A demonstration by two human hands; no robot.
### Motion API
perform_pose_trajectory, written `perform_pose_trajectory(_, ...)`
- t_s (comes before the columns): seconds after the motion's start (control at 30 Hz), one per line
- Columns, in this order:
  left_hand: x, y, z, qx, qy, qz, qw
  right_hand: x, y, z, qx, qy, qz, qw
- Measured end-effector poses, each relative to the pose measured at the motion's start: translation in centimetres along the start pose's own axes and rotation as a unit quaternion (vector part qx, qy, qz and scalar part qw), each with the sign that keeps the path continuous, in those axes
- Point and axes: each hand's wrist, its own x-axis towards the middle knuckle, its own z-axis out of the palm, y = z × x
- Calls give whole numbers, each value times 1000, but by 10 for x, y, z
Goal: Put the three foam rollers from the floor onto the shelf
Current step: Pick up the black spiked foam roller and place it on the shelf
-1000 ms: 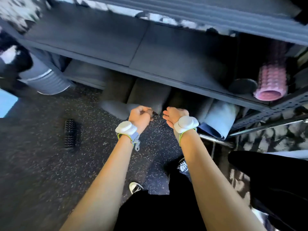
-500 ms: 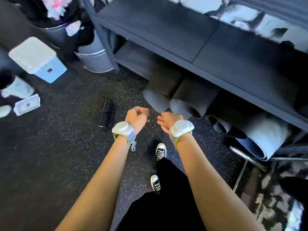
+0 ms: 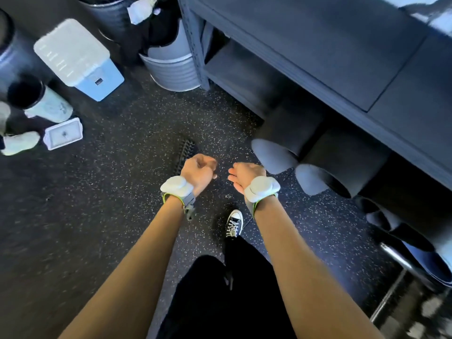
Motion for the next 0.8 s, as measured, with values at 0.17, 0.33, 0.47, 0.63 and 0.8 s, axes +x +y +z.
perform_pose_trajectory(0.17, 70, -4, -41, 5, -2, -8, 1000, 56, -18, 62, -46, 19, 3, 999)
perform_pose_trajectory(0.33, 162, -53, -84, 65, -6, -26, 998, 131, -9, 131, -81, 16, 37, 996)
perform_pose_trajectory(0.47, 231, -94, -104, 83, -36, -48, 995, 207, 17, 178, -98, 54, 48, 993)
perform_pose_trajectory(0.63, 327, -143, -117, 104, -53, -54, 992, 284, 49, 227, -103, 60, 61, 991)
perform_pose_trajectory(0.8, 435, -224, -110, 132, -67, -62, 987, 403, 116, 264, -65, 86, 102, 989)
